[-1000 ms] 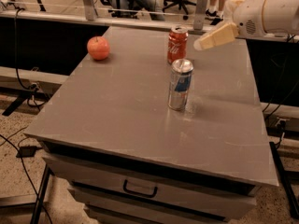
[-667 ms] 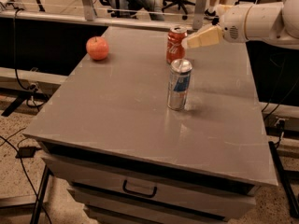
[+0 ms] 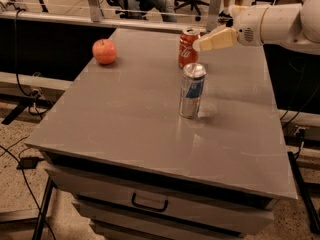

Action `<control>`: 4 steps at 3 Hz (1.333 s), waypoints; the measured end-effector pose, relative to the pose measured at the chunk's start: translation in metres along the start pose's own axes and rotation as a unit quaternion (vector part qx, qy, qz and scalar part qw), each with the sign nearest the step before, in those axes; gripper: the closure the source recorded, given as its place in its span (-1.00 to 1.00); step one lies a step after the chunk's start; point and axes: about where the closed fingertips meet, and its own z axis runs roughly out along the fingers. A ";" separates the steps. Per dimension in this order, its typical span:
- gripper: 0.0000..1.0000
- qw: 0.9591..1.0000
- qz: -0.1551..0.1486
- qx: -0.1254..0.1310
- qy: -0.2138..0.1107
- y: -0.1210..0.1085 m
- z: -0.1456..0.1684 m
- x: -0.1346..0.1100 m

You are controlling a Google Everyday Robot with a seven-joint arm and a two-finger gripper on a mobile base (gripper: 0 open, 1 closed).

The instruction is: Pick coke can

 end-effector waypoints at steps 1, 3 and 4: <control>-1.00 1.000 0.011 -0.006 -0.026 -0.007 0.029 0.000; -1.00 0.999 0.022 0.016 -0.043 -0.019 0.058 0.011; -1.00 0.999 0.028 0.025 -0.033 -0.017 0.063 0.025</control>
Offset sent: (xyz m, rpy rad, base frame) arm 0.0669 0.0250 -0.0176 0.1364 -0.0620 -0.0215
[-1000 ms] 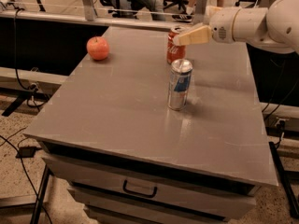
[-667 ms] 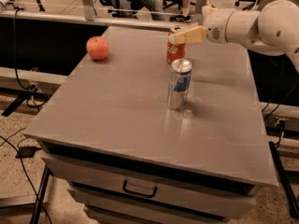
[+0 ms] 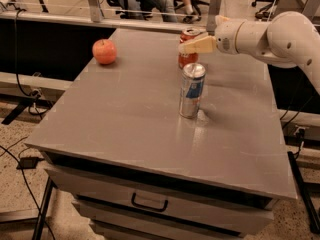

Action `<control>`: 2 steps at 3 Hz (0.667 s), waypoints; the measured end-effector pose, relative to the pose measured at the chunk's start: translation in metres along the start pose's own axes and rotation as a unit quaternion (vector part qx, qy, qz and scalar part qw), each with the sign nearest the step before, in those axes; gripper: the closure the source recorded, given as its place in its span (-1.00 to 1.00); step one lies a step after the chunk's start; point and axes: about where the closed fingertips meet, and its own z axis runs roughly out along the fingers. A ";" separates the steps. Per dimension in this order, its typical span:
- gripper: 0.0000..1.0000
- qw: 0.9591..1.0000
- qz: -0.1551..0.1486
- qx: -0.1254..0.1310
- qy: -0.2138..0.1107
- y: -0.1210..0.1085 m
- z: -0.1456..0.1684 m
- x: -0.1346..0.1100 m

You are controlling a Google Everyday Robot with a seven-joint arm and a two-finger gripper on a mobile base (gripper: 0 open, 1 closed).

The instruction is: Pick coke can

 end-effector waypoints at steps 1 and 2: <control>-0.72 1.000 0.002 -0.001 0.002 0.002 0.003 0.003; -0.25 1.000 0.002 -0.003 0.001 0.004 0.006 0.002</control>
Offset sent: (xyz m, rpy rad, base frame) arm 0.0005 0.0033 -0.0034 0.0001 0.0046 0.0012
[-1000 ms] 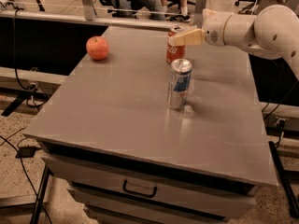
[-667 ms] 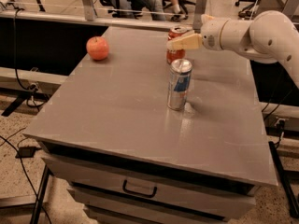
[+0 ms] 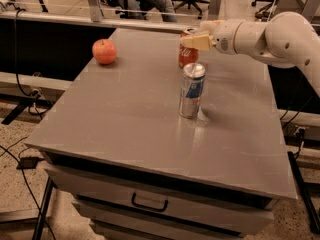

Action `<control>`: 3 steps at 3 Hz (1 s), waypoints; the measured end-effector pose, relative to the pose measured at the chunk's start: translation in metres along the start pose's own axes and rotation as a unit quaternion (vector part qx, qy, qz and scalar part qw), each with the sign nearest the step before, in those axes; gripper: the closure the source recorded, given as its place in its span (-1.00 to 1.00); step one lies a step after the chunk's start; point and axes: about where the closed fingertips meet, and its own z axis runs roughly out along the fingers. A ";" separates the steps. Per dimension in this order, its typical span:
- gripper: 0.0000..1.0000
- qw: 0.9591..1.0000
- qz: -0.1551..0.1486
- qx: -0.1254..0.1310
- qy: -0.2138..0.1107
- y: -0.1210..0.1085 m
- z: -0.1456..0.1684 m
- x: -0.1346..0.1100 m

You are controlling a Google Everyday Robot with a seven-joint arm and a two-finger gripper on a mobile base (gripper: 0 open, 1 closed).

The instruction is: Pick coke can

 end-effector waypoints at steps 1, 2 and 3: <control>0.22 1.000 0.000 -0.002 0.000 0.002 0.003 0.000; 0.69 1.000 0.005 -0.004 -0.007 0.004 0.006 -0.004; 1.00 0.999 -0.001 0.001 -0.032 0.005 0.004 -0.034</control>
Offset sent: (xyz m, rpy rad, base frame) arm 0.0021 0.0071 0.0094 0.0413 -0.0062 0.0020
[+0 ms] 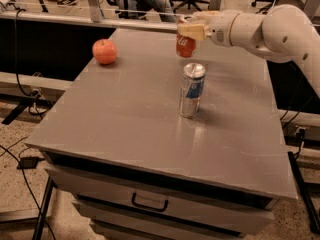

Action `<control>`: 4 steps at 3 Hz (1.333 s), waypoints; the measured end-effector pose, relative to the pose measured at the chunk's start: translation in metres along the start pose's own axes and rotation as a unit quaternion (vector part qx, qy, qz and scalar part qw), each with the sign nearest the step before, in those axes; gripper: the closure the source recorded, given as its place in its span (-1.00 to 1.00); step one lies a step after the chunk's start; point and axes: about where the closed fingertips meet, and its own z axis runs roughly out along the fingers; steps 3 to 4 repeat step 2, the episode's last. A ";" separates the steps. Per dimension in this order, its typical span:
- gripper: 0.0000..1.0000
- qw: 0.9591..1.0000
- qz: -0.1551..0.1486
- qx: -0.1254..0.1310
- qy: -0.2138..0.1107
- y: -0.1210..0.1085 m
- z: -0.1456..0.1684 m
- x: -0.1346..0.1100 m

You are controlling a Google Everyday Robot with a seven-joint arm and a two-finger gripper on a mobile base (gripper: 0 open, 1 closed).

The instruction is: Pick coke can

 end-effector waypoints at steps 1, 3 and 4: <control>1.00 0.999 -0.026 0.016 -0.024 0.002 -0.007 -0.042; 1.00 0.999 -0.035 0.022 -0.030 0.004 -0.009 -0.056; 1.00 0.999 -0.035 0.022 -0.030 0.004 -0.009 -0.056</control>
Offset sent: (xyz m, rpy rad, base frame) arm -0.0079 0.0077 0.0470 -0.0045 -0.0865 -0.0181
